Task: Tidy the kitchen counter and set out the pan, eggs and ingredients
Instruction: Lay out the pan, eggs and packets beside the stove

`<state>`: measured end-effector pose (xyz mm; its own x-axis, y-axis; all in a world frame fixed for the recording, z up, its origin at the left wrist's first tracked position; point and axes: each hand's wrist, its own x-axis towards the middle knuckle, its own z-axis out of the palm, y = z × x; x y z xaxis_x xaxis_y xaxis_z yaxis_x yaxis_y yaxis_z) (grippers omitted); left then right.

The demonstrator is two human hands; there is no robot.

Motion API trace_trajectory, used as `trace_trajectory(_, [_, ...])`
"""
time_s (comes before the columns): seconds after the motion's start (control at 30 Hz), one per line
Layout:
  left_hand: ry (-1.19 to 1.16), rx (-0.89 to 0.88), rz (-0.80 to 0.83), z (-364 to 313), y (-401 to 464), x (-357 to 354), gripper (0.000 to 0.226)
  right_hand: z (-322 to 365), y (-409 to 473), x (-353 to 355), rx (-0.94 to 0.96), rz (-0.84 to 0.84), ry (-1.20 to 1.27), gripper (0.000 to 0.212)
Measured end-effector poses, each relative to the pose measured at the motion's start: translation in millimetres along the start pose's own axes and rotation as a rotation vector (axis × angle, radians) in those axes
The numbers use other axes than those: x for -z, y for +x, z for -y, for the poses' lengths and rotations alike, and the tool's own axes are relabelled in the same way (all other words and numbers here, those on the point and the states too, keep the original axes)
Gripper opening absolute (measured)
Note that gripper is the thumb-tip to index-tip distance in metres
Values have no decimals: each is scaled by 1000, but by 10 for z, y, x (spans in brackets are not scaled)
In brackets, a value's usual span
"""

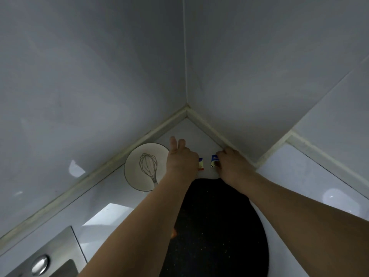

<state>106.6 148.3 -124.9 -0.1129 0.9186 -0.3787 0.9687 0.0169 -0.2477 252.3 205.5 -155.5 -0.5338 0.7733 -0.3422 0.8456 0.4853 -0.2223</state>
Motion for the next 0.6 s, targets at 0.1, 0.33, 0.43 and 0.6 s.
trace_trajectory(0.1, [-16,-3,-30,44,-32,-9,32,-13,-61,33,18,-51,48,35])
trace_trajectory(0.33, [-86,25,-94,45,-234,183,28,-47,-429,217,49,-157,172,45])
trace_trajectory(0.43, [-68,0,-116,-58,-430,348,28,-110,-832,311,45,-186,181,52])
trace_trajectory(0.6, [-94,-58,-200,-503,-885,586,28,-283,-1695,309,-41,-236,211,46])
